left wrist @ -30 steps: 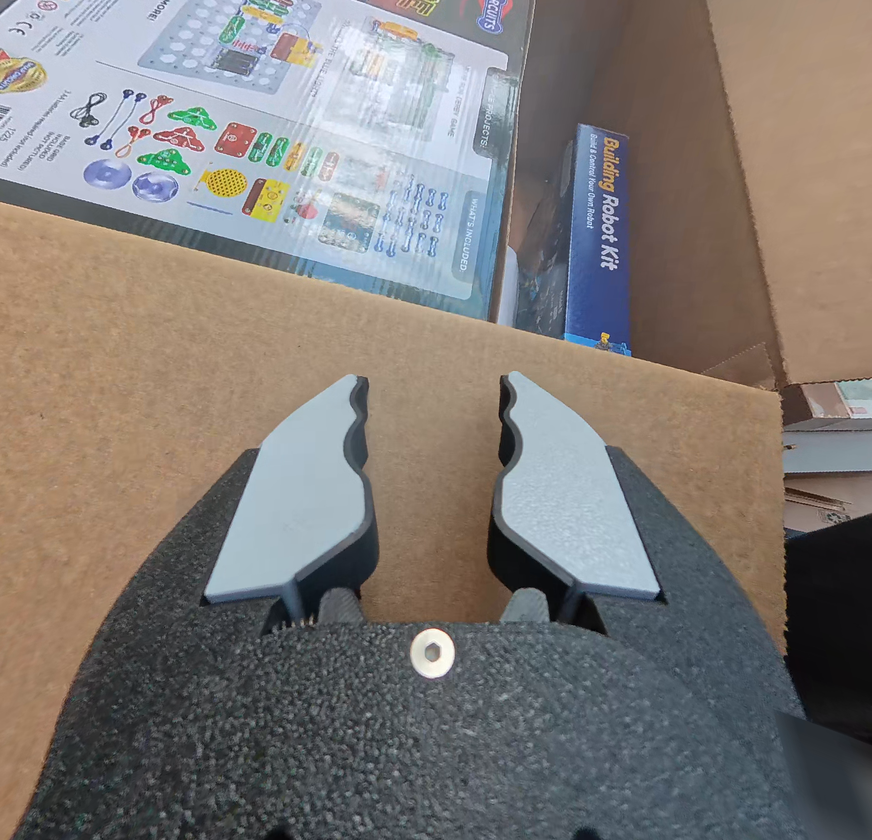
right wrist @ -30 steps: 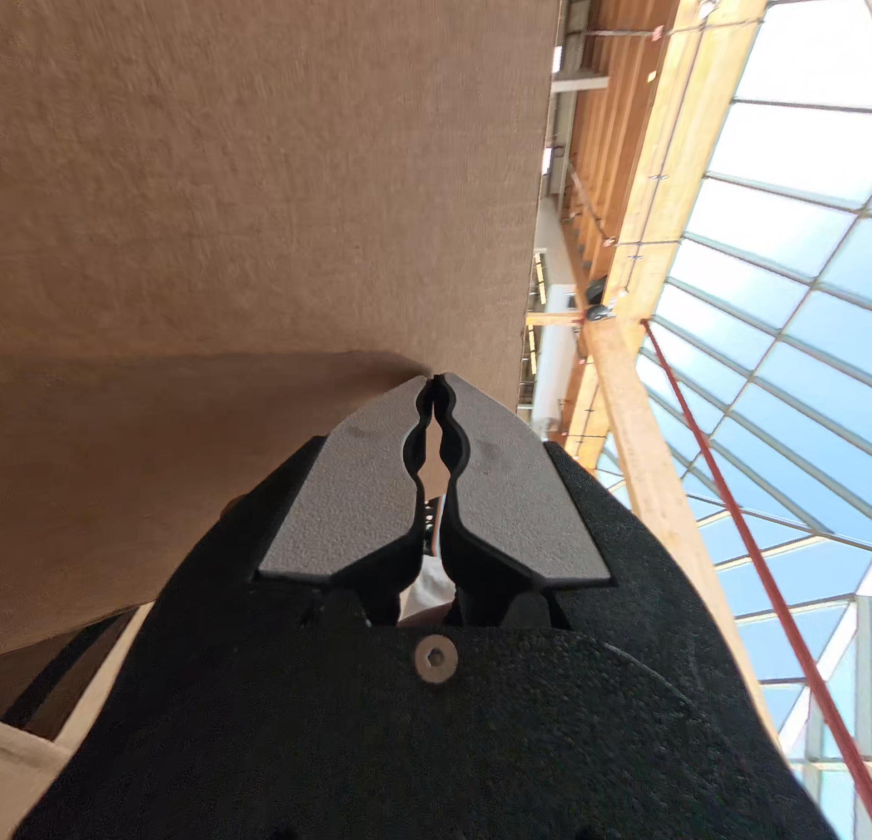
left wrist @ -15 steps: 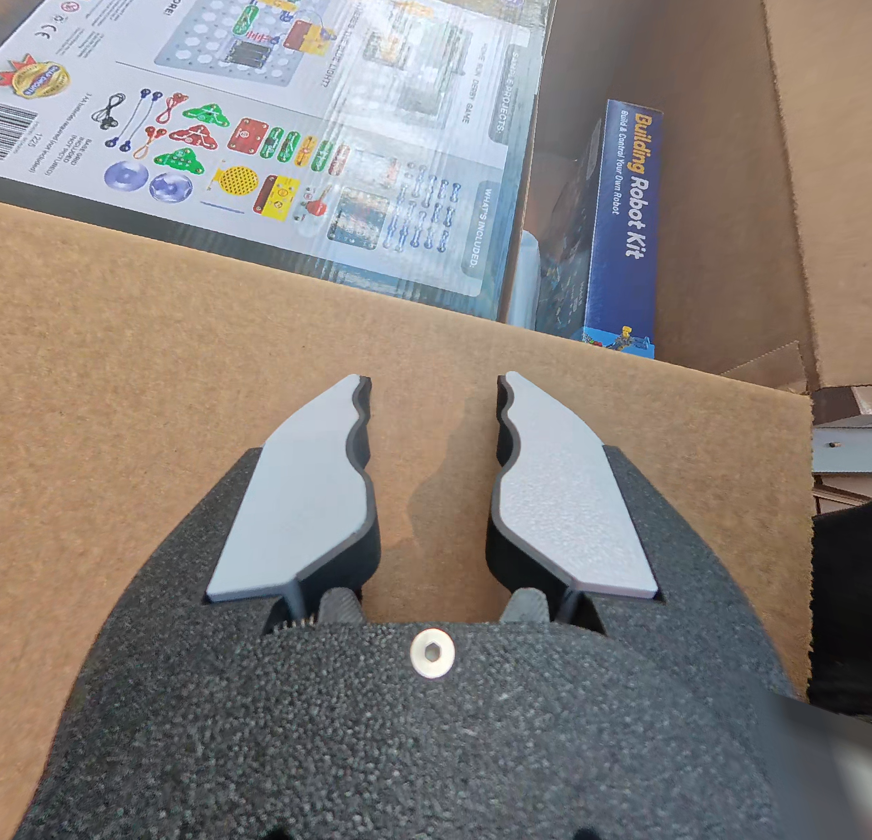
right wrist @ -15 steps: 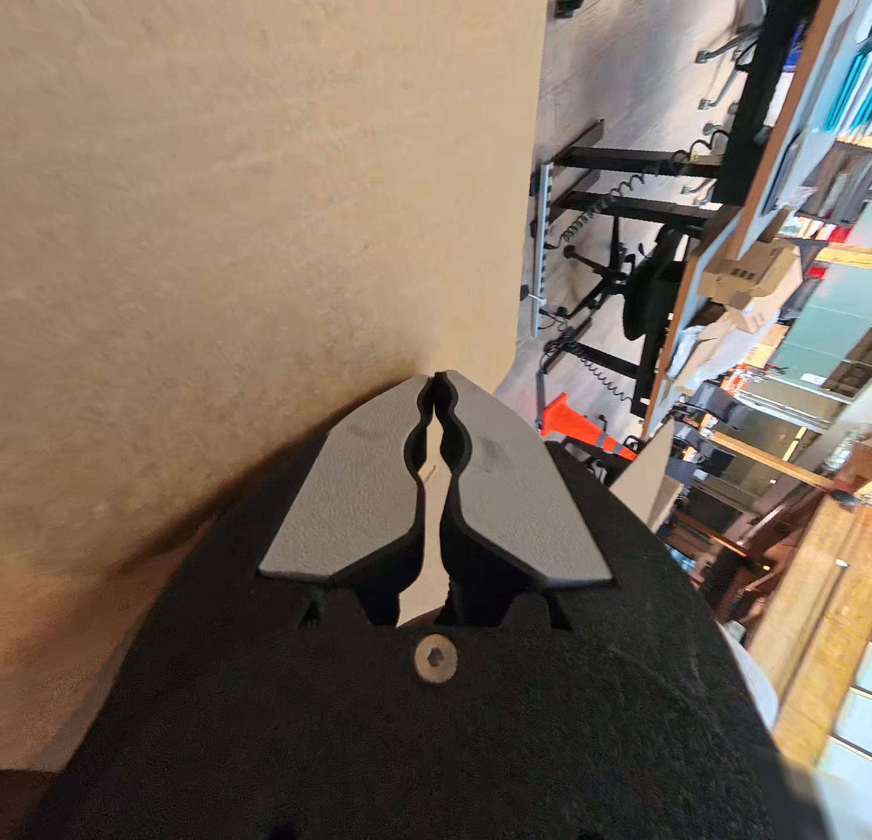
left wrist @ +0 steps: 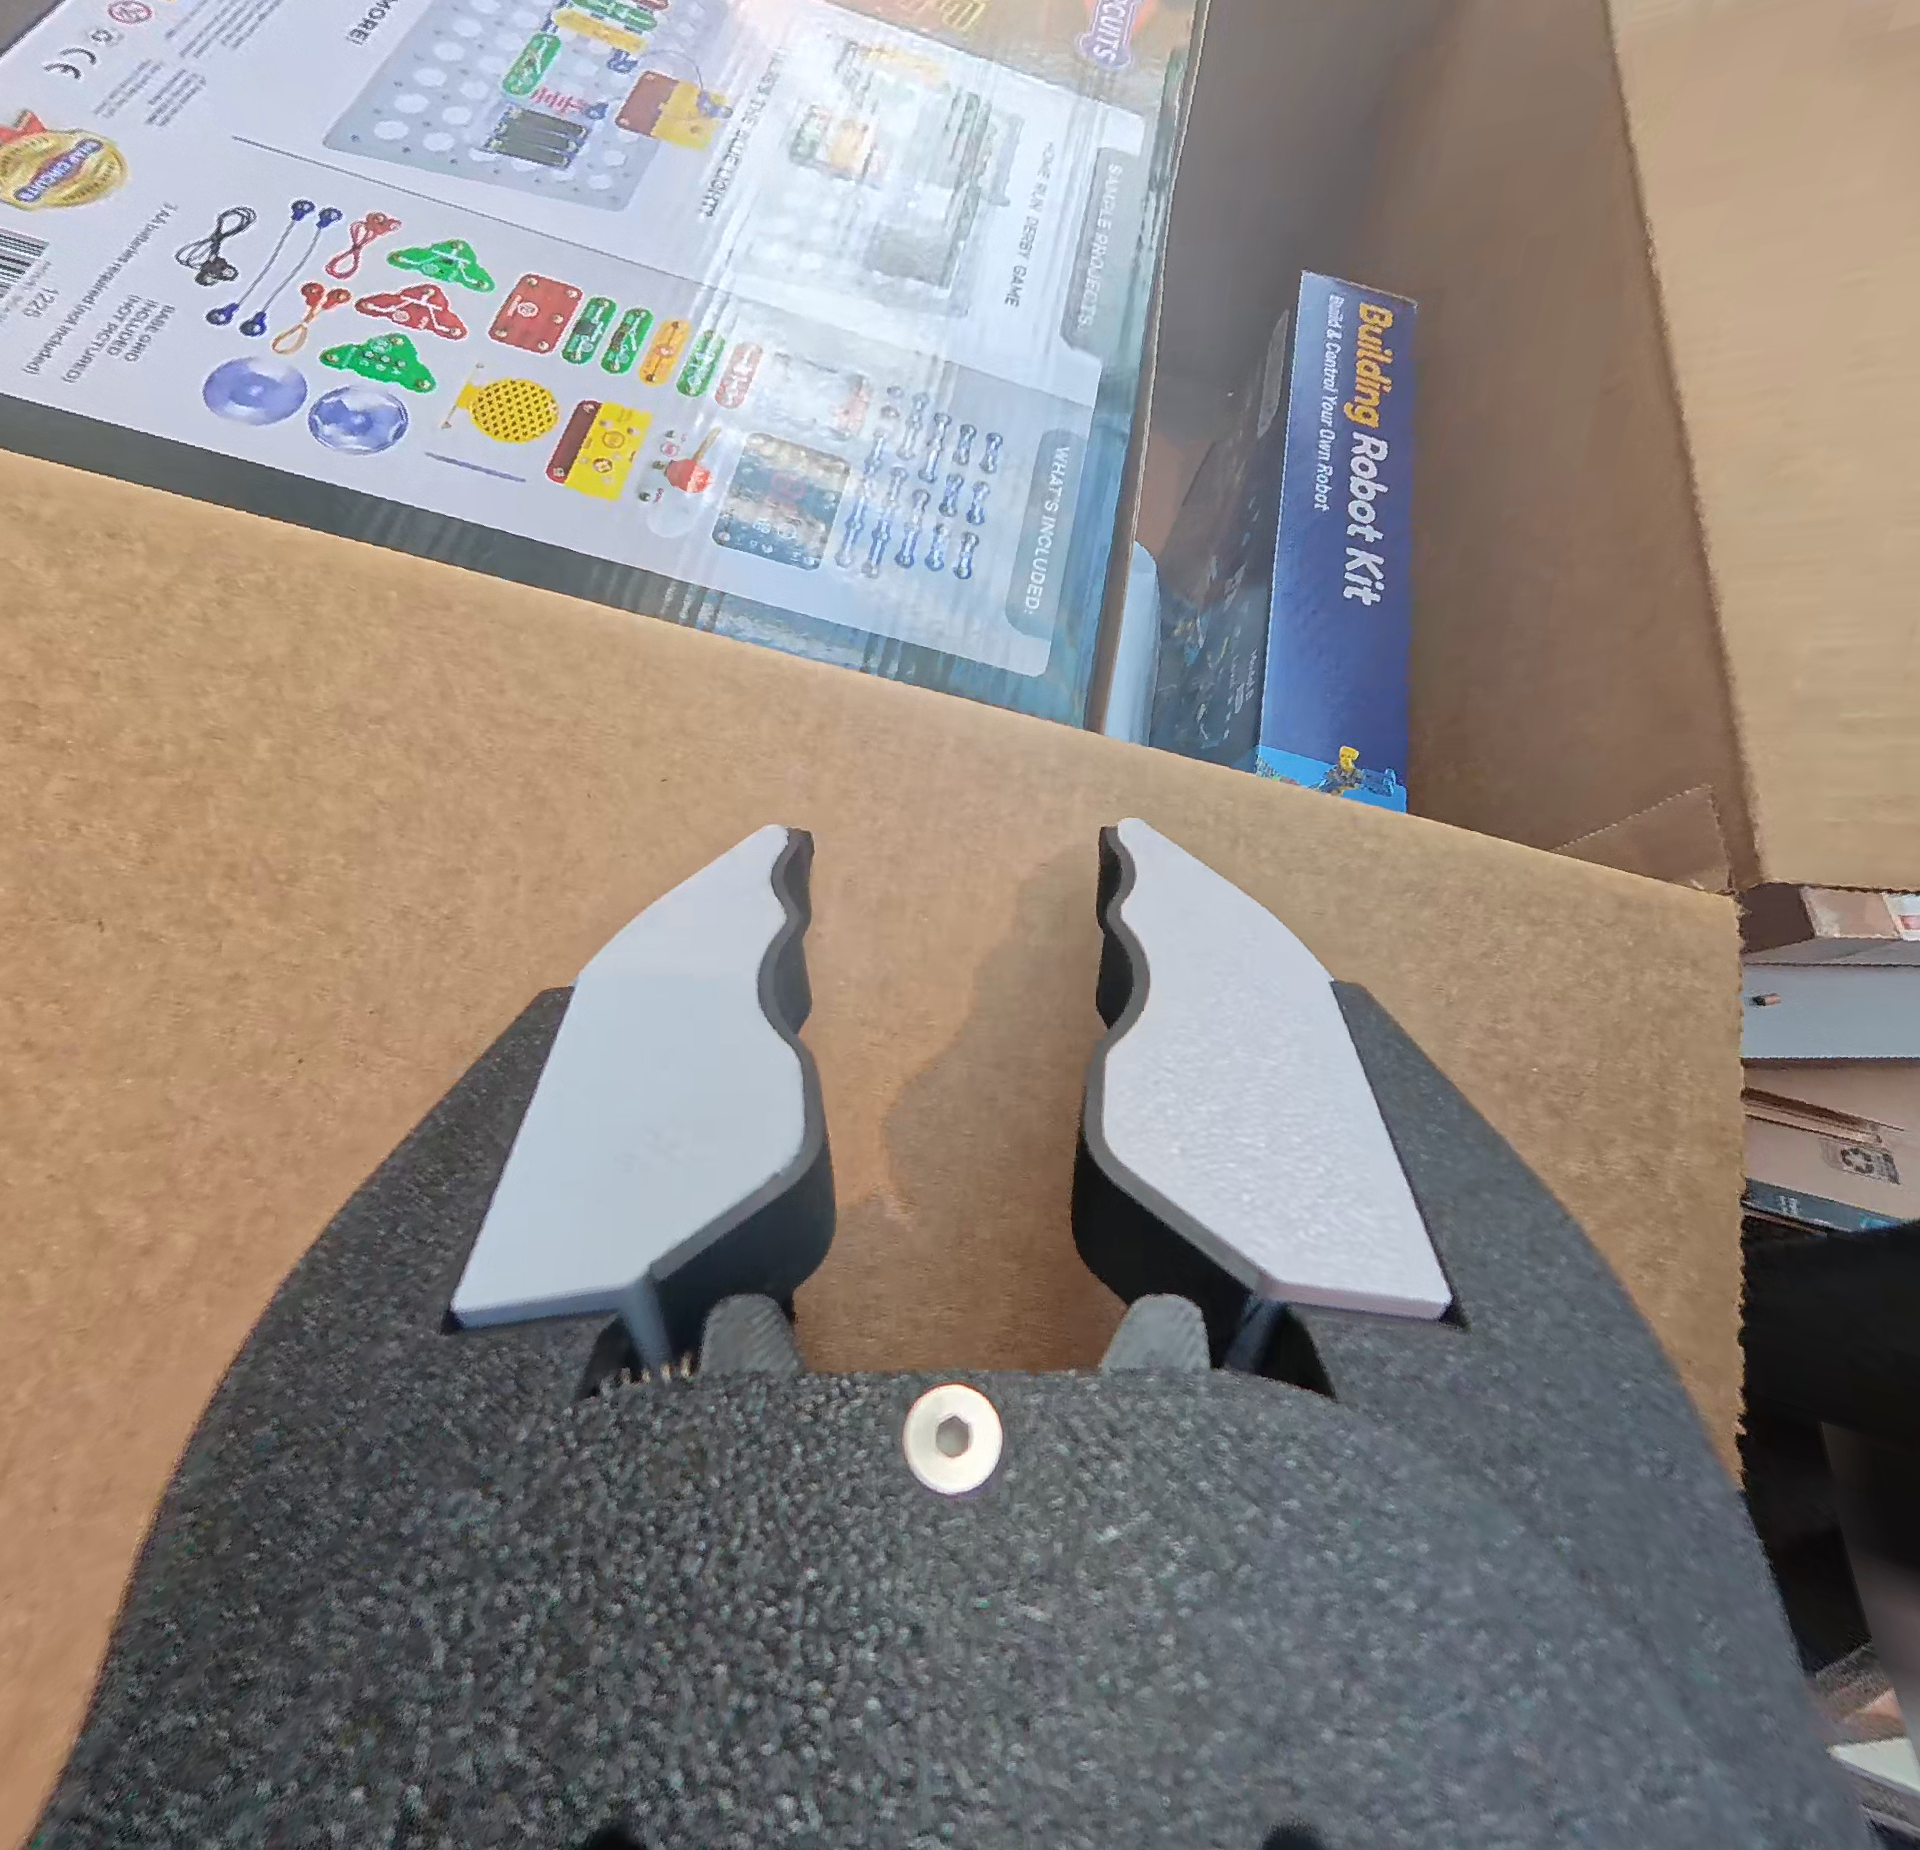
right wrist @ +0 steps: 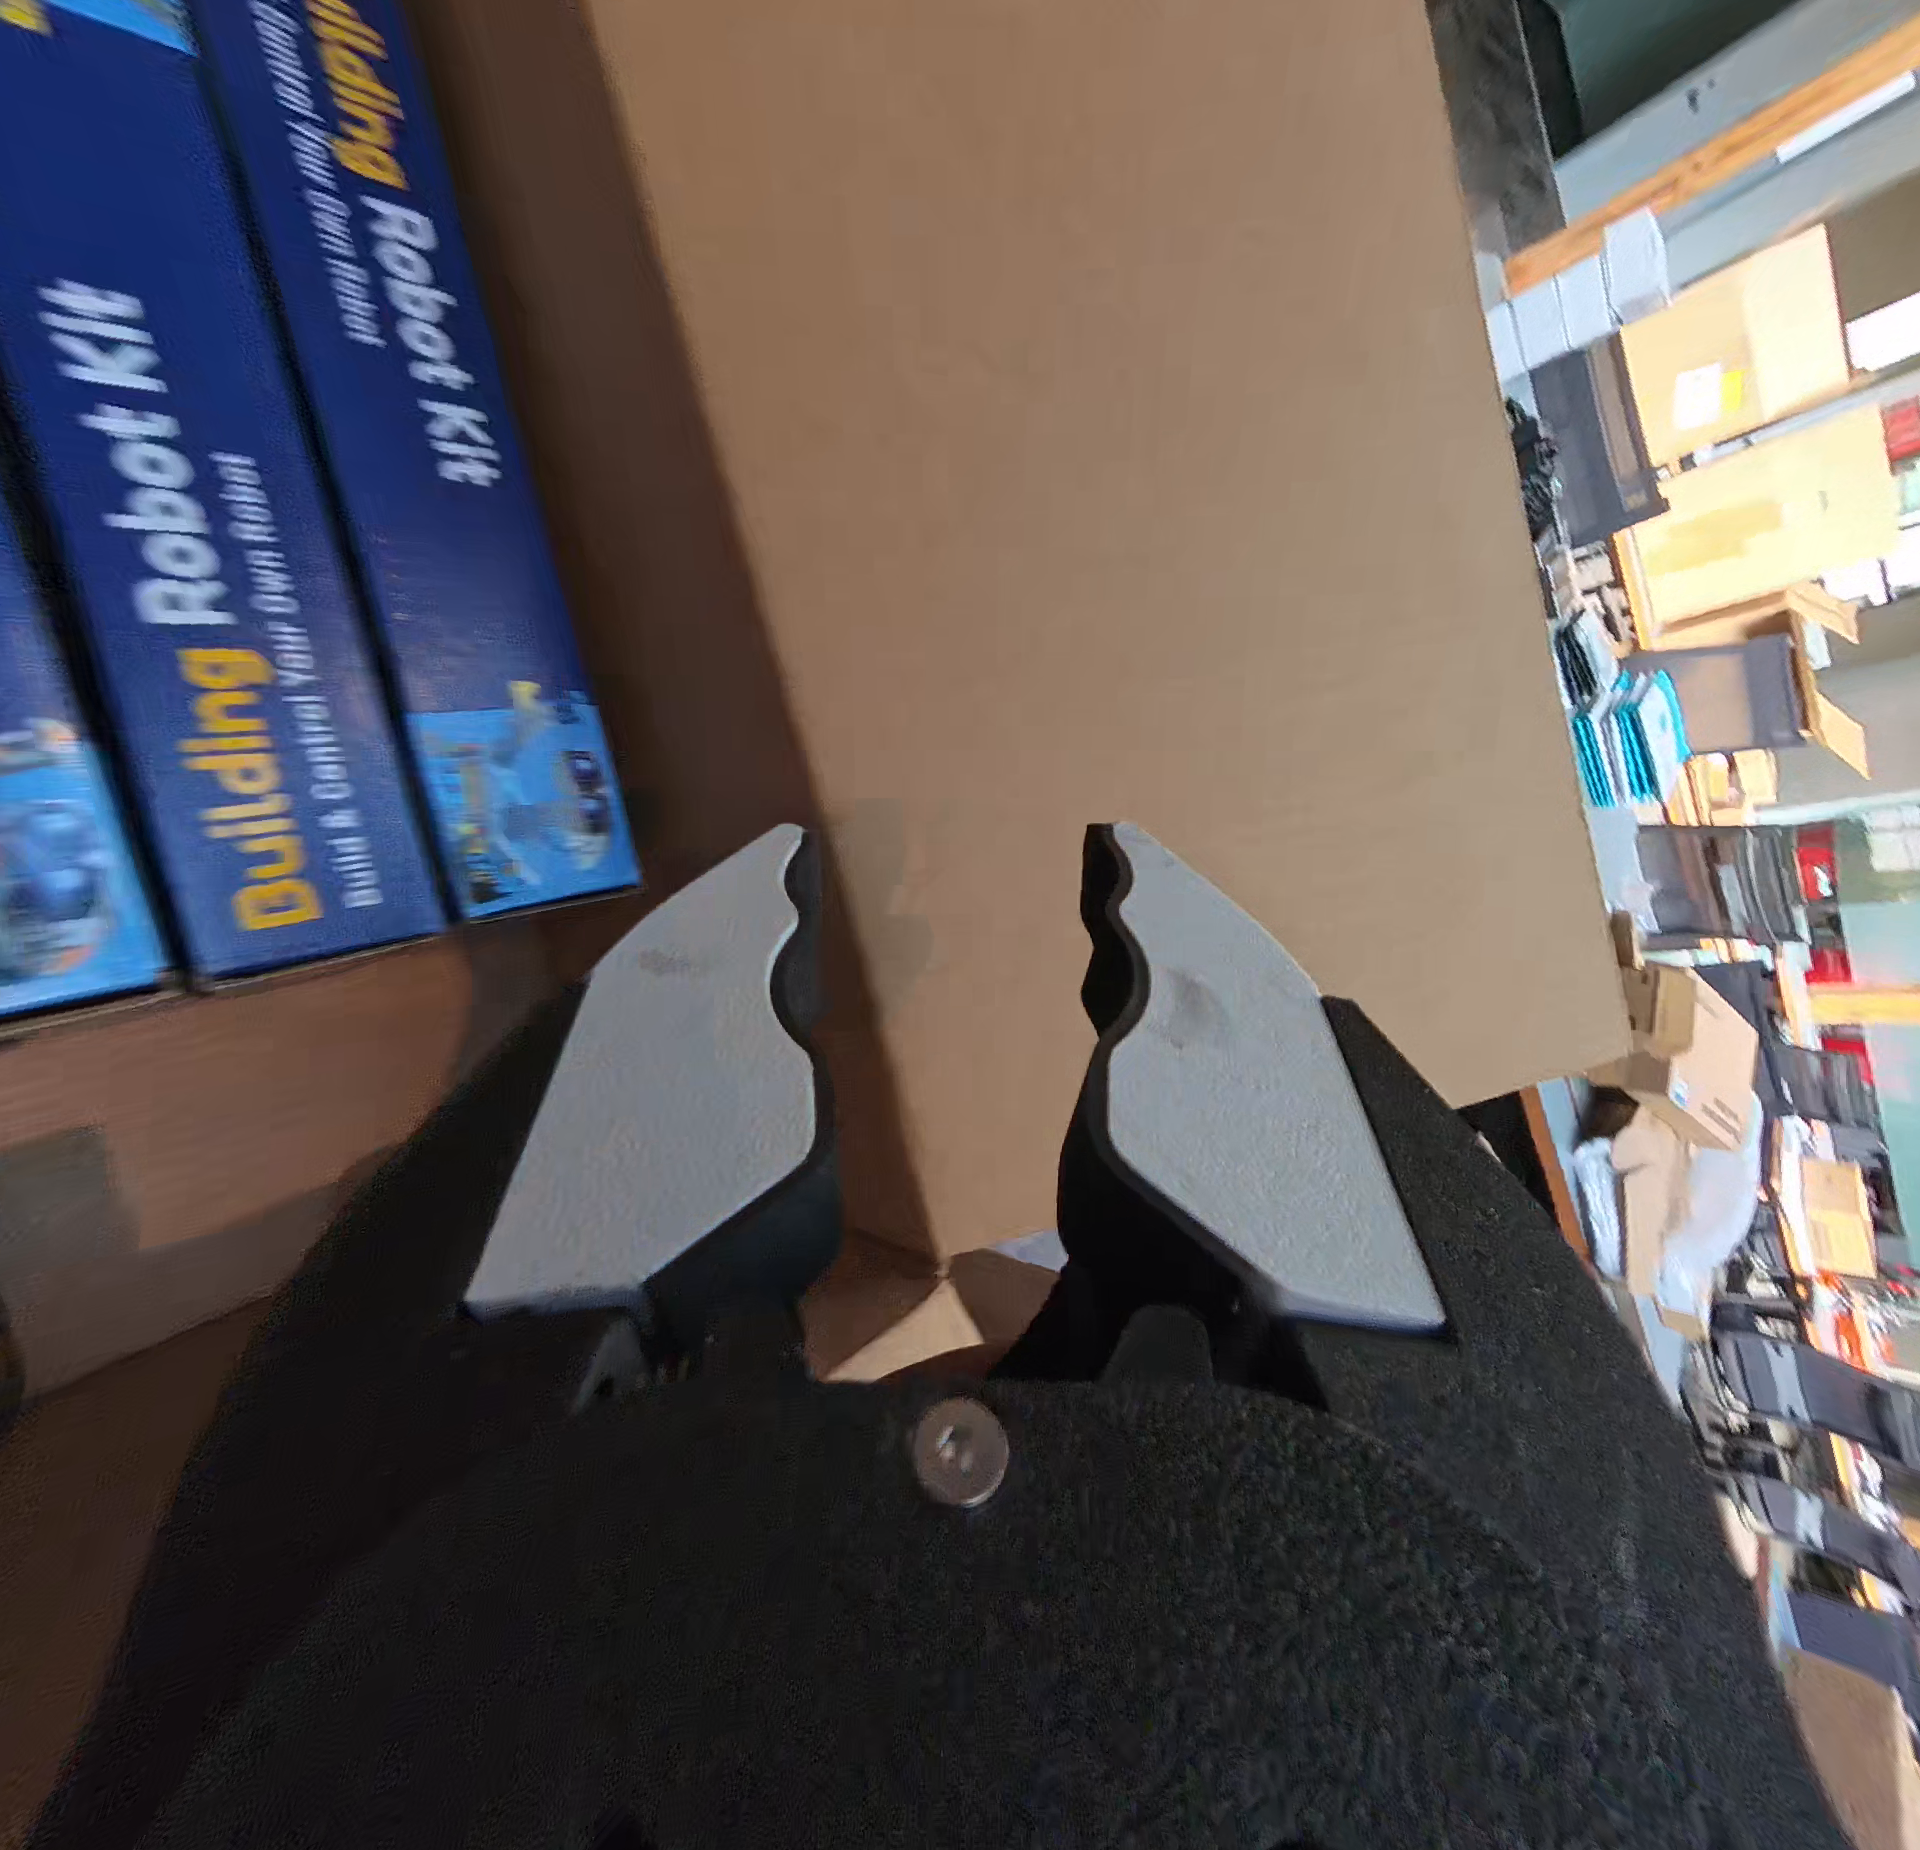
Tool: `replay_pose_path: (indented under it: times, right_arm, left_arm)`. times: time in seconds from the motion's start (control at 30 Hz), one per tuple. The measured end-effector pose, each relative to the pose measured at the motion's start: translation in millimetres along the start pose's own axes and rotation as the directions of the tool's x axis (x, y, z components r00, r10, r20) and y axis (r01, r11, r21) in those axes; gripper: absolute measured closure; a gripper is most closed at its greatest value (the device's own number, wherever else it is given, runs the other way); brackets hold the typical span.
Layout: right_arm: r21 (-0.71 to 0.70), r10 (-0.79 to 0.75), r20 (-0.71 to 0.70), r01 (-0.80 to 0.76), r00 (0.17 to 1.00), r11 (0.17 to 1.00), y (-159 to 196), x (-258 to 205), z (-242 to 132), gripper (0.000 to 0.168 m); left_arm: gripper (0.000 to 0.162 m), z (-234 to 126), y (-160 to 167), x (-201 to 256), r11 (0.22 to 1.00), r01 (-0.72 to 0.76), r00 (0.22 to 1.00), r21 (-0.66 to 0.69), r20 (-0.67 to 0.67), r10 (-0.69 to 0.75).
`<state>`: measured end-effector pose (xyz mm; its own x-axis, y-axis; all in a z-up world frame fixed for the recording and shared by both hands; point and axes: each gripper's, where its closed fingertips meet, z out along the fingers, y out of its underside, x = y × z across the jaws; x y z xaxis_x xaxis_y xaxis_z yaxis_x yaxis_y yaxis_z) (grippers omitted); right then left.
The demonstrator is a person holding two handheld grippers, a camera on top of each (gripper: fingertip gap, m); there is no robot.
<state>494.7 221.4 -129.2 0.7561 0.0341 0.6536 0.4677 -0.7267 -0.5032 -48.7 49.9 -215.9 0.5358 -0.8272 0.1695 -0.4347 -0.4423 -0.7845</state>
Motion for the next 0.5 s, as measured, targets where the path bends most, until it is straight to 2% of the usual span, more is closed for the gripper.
replay_pose_path:
  times: [0.03, 0.17, 0.33, 0.4, 0.5]
  right_arm:
    - [0.041, -0.012, 0.038, 0.01, 0.999, 0.999, -9, -21, -20, 0.119]
    - [0.131, -0.136, 0.229, 0.108, 0.964, 0.985, -23, -122, -104, 0.119]
    - [0.151, -0.267, 0.452, 0.222, 0.851, 0.963, -8, -244, -228, 0.118]
    - [0.151, -0.278, 0.504, 0.233, 0.818, 0.961, -3, -279, -280, 0.118]
    - [0.126, -0.201, 0.568, 0.158, 0.798, 0.979, -3, -320, -352, 0.118]
  left_arm:
    - [0.109, 0, 0, 0, 1.0, 0.002, 1.0, 0.005, -0.006, -0.002]
    - [0.107, -1, 0, 1, 1.0, 0.008, 0.999, 0.015, -0.038, -0.007]
    - [0.102, -3, 0, 6, 1.0, 0.02, 0.994, 0.012, -0.104, -0.018]
    - [0.101, -6, 1, 11, 1.0, 0.015, 0.989, 0.003, -0.148, -0.014]
    - [0.099, -14, 3, 22, 1.0, -0.009, 0.974, 0.001, -0.228, 0.009]
